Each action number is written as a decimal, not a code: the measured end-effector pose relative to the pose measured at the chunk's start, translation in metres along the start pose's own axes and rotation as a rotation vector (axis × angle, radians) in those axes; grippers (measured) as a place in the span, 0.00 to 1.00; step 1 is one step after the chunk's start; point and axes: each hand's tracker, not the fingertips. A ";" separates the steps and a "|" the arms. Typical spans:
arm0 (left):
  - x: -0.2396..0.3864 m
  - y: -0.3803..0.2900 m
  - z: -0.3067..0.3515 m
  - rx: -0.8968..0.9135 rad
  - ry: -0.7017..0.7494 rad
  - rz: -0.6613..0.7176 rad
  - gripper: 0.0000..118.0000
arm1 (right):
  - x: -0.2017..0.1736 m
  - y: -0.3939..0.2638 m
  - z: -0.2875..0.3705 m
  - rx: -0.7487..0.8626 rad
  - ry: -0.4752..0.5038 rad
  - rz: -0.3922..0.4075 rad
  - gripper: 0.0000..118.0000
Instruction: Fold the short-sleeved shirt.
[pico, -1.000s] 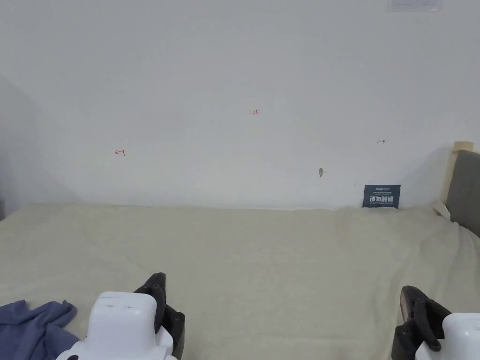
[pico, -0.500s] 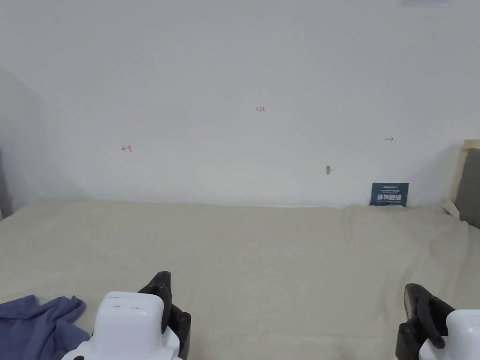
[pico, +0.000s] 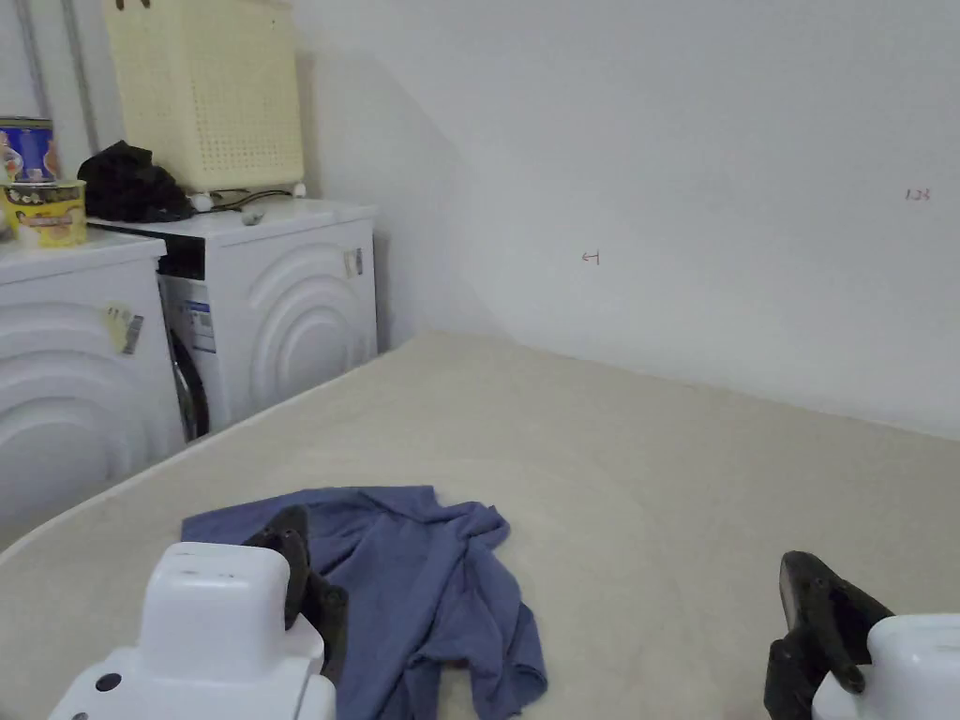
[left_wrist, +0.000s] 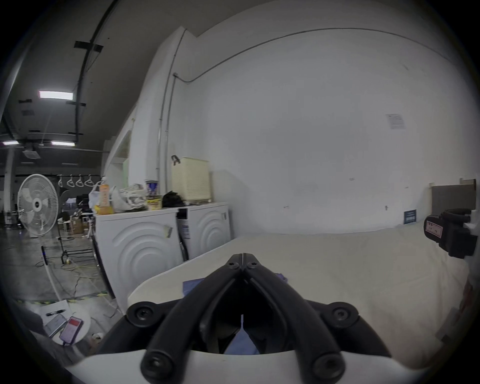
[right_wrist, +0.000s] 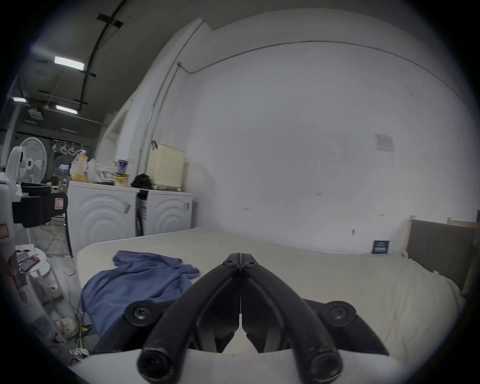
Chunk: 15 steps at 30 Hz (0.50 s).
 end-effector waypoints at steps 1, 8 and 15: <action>-0.003 -0.001 0.000 -0.003 0.005 0.003 0.00 | -0.003 0.000 -0.001 0.003 0.000 0.000 0.00; -0.019 -0.006 -0.028 -0.060 -0.039 0.099 0.00 | 0.000 0.004 -0.001 0.008 0.026 0.046 0.00; -0.007 0.020 -0.212 -0.571 -0.345 0.046 0.00 | 0.035 -0.008 0.000 -0.107 -0.009 0.030 0.00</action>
